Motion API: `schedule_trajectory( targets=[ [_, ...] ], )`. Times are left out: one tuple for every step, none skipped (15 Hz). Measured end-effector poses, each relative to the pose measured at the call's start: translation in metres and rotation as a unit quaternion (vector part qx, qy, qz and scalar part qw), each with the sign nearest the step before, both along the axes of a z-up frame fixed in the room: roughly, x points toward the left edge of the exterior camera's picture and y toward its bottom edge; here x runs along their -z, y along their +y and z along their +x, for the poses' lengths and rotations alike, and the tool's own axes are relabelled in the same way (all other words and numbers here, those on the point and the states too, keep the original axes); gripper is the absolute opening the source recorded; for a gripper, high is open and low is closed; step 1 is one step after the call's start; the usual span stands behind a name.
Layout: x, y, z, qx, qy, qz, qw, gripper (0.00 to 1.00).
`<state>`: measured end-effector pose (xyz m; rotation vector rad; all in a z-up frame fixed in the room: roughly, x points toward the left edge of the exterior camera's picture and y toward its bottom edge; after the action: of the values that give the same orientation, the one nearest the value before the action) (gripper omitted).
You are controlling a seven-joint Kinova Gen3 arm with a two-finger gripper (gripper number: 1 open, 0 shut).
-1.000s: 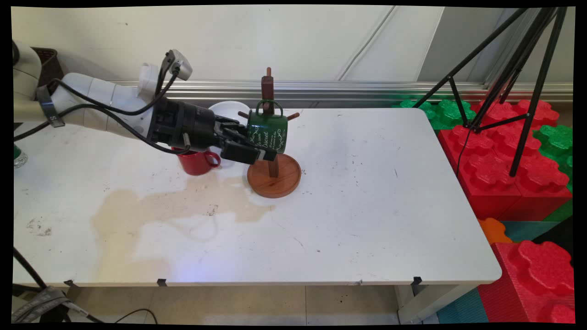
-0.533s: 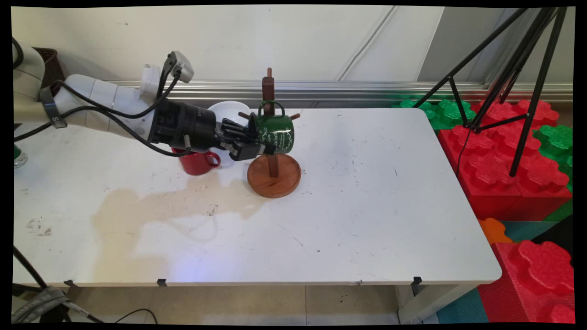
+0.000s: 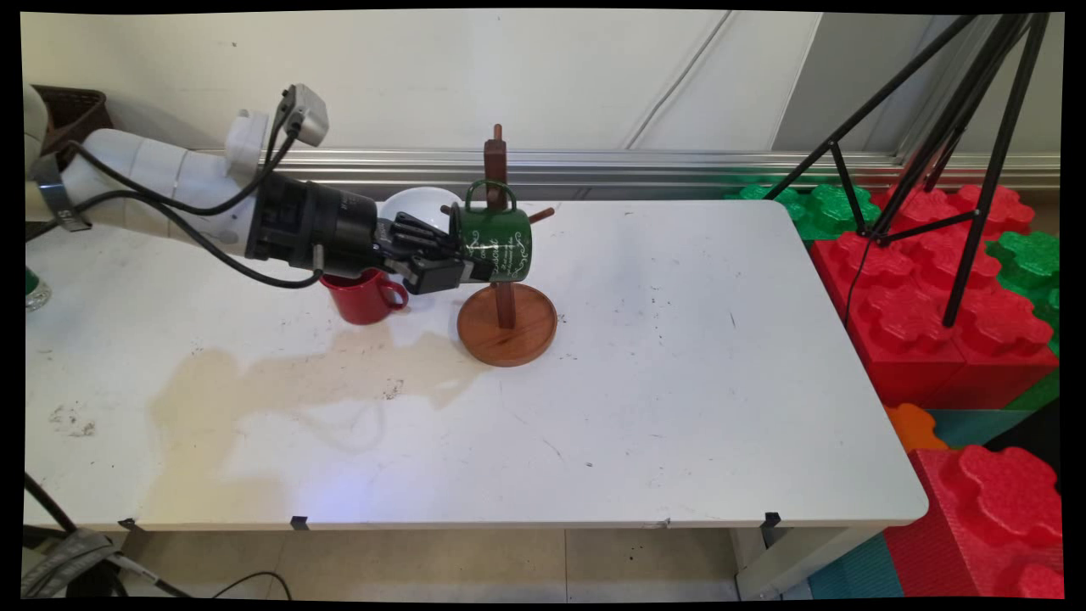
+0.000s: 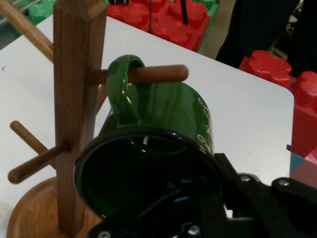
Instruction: Place the picked object on the table
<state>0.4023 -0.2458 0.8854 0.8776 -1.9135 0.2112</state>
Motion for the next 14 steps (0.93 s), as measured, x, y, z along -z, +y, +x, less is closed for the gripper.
schedule_trajectory(
  targets=[
    [-0.002,0.002,0.001,0.003,0.001,-0.002,1.0000,0.00],
    [-0.004,0.003,0.001,0.005,0.002,-0.005,1.0000,0.00],
    [-0.006,0.005,0.002,0.008,0.003,-0.008,0.9999,0.00],
    [-0.009,0.006,0.002,0.010,0.004,-0.009,0.9999,0.00],
    [-0.011,0.008,0.002,0.012,0.004,-0.011,0.9999,0.00],
    [-0.012,0.009,0.002,0.013,0.005,-0.012,0.9998,0.00],
    [-0.014,0.011,0.002,0.016,0.005,-0.014,0.9998,0.00],
    [-0.017,0.013,0.002,0.019,0.005,-0.016,0.9997,0.00],
    [-0.019,0.016,0.001,0.023,0.004,-0.017,0.9996,0.00],
    [-0.021,0.018,0.001,0.026,0.004,-0.019,0.9995,0.00],
    [-0.023,0.020,0.001,0.028,0.003,-0.019,0.9994,0.00],
    [-0.025,0.023,0.001,0.032,0.002,-0.020,0.9993,0.00],
    [-0.027,0.027,0.001,0.038,0.000,-0.020,0.9991,0.00],
    [-0.029,0.031,0.002,0.044,-0.004,-0.019,0.9989,0.00]
  ],
)
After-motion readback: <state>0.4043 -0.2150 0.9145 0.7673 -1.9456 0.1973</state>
